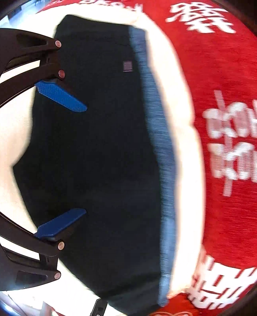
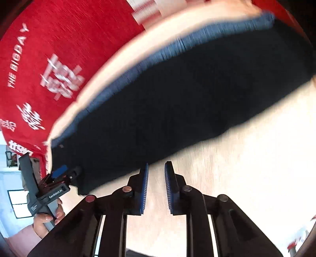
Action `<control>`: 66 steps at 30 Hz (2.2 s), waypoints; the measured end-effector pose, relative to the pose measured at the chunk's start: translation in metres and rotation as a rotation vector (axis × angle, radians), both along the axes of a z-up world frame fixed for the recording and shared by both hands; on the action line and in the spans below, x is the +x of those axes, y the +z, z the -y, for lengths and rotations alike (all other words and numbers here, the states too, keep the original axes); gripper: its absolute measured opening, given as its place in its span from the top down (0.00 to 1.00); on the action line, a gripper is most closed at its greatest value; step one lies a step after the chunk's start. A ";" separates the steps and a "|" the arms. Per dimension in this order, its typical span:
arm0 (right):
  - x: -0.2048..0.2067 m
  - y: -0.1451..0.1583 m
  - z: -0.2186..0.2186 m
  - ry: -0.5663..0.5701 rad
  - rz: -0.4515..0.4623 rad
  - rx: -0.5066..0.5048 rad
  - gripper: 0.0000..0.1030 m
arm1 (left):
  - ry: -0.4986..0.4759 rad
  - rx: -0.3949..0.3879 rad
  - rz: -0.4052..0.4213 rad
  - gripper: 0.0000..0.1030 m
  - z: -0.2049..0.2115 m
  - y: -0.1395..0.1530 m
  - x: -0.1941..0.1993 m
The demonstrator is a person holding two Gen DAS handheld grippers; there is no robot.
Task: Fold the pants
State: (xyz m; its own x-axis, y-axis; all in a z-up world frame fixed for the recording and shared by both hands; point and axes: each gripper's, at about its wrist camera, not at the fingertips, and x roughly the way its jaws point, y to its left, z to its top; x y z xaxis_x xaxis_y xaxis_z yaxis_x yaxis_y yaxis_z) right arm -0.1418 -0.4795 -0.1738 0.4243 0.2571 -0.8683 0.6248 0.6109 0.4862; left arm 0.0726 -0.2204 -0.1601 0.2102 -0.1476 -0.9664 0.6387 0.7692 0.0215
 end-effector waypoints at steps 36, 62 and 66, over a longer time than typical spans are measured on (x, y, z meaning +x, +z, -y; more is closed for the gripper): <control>-0.081 -0.021 0.108 -0.205 -0.040 -0.013 0.45 | -0.074 -0.003 -0.067 0.00 0.180 -0.008 -0.061; -0.165 -0.079 0.165 -0.629 0.363 0.270 0.45 | -0.066 0.040 -0.022 0.00 0.209 -0.040 -0.095; -0.164 -0.078 0.164 -0.613 0.378 0.268 0.45 | -0.070 0.039 -0.012 0.00 0.206 -0.037 -0.102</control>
State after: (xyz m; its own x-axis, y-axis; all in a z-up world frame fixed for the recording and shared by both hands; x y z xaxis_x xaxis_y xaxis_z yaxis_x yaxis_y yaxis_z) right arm -0.3062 -0.6438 -0.2518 0.8142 0.0619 -0.5773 0.5759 0.0400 0.8165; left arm -0.0291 -0.4268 -0.1974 0.1888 -0.1237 -0.9742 0.6913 0.7213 0.0424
